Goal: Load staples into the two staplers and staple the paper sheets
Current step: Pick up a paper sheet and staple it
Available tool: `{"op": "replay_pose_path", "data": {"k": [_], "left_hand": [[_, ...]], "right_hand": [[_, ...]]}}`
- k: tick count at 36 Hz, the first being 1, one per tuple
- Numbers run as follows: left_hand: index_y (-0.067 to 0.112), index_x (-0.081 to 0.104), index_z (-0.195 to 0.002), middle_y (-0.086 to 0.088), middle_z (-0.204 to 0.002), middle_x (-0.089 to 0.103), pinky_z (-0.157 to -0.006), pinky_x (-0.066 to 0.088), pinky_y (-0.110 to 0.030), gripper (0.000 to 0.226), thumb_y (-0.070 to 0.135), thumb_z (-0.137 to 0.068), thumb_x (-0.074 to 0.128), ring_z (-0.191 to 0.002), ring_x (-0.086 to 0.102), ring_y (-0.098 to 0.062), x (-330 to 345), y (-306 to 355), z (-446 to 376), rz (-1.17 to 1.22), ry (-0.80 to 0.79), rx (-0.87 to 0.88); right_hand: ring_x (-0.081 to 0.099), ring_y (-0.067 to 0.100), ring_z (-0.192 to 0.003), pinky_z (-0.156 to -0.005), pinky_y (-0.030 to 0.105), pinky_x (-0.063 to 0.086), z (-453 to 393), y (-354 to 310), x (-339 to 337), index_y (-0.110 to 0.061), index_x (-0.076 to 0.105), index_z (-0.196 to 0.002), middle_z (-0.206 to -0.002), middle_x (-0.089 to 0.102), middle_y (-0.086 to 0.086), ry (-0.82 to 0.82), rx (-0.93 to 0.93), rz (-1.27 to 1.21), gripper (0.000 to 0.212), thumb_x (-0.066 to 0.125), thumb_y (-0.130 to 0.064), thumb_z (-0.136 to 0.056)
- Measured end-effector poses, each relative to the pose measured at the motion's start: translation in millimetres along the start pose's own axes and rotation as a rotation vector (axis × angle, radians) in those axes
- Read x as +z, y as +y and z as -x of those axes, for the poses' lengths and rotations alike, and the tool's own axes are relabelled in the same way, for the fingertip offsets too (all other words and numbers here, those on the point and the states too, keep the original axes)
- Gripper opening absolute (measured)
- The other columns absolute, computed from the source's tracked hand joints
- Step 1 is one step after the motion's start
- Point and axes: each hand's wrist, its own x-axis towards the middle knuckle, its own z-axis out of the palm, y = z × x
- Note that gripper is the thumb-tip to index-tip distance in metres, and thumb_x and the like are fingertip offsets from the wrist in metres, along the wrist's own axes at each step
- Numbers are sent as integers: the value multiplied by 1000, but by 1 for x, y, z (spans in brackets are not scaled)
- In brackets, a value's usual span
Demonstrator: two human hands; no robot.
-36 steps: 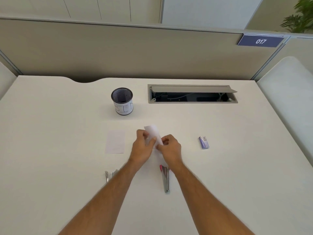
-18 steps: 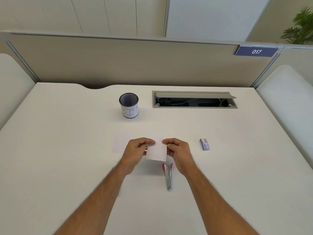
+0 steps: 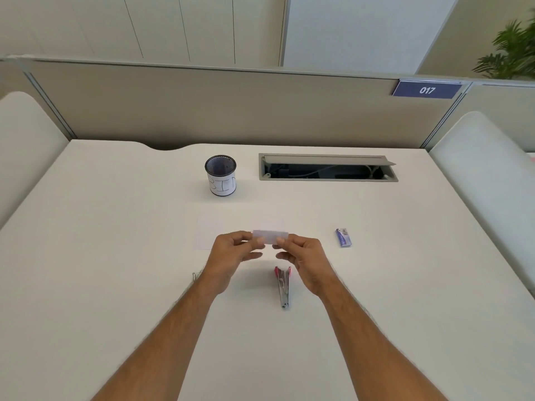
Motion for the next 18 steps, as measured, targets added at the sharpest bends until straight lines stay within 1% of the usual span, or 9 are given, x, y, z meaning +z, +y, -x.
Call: {"op": "replay_pose_path", "data": {"k": [1, 3, 6, 8, 9, 11, 13, 15, 18], "left_hand": [[7, 81, -99, -14, -108, 78, -87, 62, -35, 22, 24, -85, 82, -101, 74, -26, 0, 0, 2, 11, -3, 3], [9, 82, -97, -10, -109, 79, -91, 61, -36, 19, 26, -87, 78, -101, 74, -21, 2, -1, 5, 41, -1, 14], [11, 81, -86, -7, -95, 78, -92, 61, -39, 6, 14, -89, 77, -93, 72, -21, 3, -3, 7, 56, 58, 24], [13, 78, -83, -4, -86, 74, -86, 62, -35, 7, 7, -88, 77, -88, 69, -20, 4, -3, 7, 7, 76, 53], [13, 76, -86, -3, -83, 73, -83, 62, -32, 8, 5, -86, 78, -85, 67, -18, 5, -3, 7, -16, 78, 67], [17, 72, -98, -2, -84, 73, -78, 60, -29, 21, 4, -84, 79, -81, 68, -16, 7, -1, 9, -54, 83, 76], [29, 69, -113, -6, -89, 74, -75, 57, -26, 39, 4, -84, 79, -79, 68, -14, 8, 0, 9, -114, 68, 82], [37, 69, -122, -9, -97, 73, -74, 56, -23, 51, 6, -83, 81, -77, 66, -12, 9, 0, 10, -170, 52, 100], [36, 72, -122, -3, -102, 71, -76, 55, -20, 50, 11, -81, 85, -82, 66, -8, 10, -1, 11, -207, 40, 98]], "right_hand": [[70, 18, -98, -83, 28, 57, 2, 0, 1, -7, 80, -109, -116, 76, 15, 16, 0, -1, 25, 74, -25, -92], [70, 19, -95, -80, 28, 57, 5, 0, 2, -5, 81, -103, -110, 76, 17, 55, 3, -4, 23, 75, -24, -92], [72, 20, -86, -75, 27, 58, 10, -1, 3, -3, 82, -93, -98, 78, 16, 109, 9, 33, 18, 77, -20, -90], [71, 21, -79, -71, 28, 57, 12, -2, 4, 0, 79, -85, -86, 76, 15, 144, 10, 74, 20, 79, -20, -88], [70, 21, -76, -68, 28, 56, 13, -3, 5, 1, 77, -81, -81, 74, 14, 157, 10, 93, 22, 80, -19, -87], [69, 20, -72, -62, 27, 54, 16, -5, 7, 1, 74, -79, -76, 71, 11, 169, 8, 122, 21, 80, -18, -87], [68, 19, -68, -58, 26, 52, 18, -7, 8, -2, 75, -79, -75, 71, 8, 171, -1, 147, 18, 79, -18, -88], [68, 19, -65, -56, 26, 52, 20, -8, 10, -9, 75, -78, -73, 71, 7, 173, -15, 180, 16, 78, -20, -89], [69, 19, -63, -54, 26, 53, 22, -7, 13, -10, 73, -78, -72, 70, 9, 193, -41, 226, 19, 78, -23, -91]]}}
